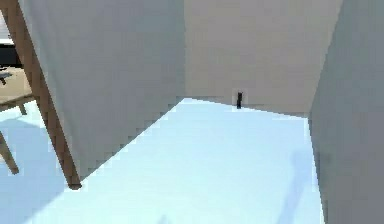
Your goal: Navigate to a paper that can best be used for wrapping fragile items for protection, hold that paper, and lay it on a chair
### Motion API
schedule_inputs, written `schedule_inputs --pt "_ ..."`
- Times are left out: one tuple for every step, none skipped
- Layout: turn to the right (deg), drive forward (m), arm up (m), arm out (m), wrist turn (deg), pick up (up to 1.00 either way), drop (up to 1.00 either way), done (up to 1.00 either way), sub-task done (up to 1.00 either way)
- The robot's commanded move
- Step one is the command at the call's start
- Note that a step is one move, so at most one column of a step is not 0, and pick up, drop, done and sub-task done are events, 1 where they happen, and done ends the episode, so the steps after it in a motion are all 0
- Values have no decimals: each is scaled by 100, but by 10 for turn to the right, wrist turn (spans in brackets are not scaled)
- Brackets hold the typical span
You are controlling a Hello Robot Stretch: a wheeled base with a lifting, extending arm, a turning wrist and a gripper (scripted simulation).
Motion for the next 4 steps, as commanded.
schedule_inputs --pt "0 5 0 0 0 0 0 0 0" --pt "0 70 0 0 0 0 0 0 0" --pt "-450 0 0 0 0 0 0 0 0" --pt "-300 0 0 0 0 0 0 0 0"
